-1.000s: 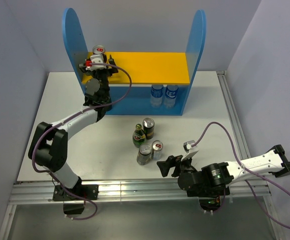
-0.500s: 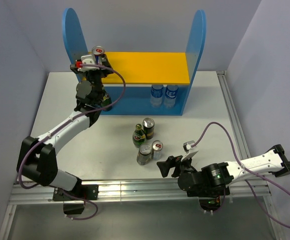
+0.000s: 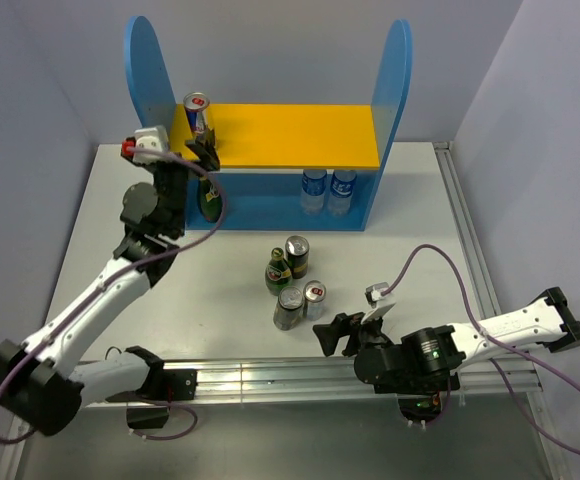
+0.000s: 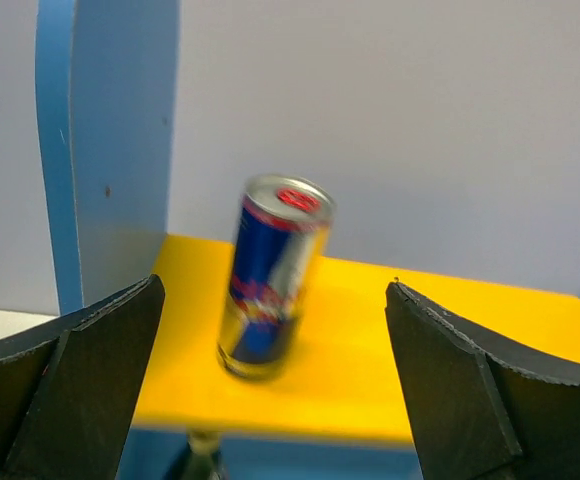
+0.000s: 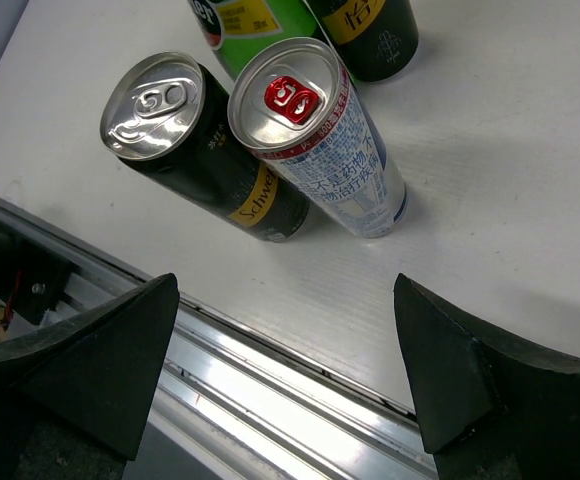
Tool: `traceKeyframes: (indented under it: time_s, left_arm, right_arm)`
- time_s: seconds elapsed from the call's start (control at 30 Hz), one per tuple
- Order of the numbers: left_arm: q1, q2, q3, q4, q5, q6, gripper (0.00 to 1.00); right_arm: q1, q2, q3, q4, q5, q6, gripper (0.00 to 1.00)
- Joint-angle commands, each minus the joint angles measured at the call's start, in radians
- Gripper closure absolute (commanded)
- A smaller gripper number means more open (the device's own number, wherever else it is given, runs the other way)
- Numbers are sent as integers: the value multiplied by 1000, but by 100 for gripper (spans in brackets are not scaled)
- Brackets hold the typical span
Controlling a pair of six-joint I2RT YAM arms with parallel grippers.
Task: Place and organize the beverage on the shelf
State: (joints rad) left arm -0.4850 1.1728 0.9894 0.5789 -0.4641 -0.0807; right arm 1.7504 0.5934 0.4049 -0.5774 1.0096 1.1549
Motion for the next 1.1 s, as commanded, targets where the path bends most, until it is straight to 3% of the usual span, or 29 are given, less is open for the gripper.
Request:
traceKeyframes:
  time_s: [0.0,0.13,0.23,0.4,0.57,0.73,1.07]
  left_arm:
    - [-98,-136,-66,-152,-7,-70,1]
    - [-275,-317,-260,-235,-41,-132,1]
    - [-343,-389,-377,-300,-51,-209,2]
    - [-412,-458,-538,-327,-51,-290,4]
    - [-460,-487,-716,-252,-27,-389,4]
    - [-480,-400,-837,-71,30,-421,4]
    - [-500,-108,-836,211,128,-406,4]
  right_arm:
    - [11,11,17,-9,53,32,5]
    - [17,14,18,-16,58,40,5]
    - [21,8,17,-12,57,34,5]
    - [21,16,18,-9,57,32,5]
    - [21,37,25,-6,55,28,5]
    - [23,62,34,-2,53,23,5]
    - [21,114,54,-21,61,45,5]
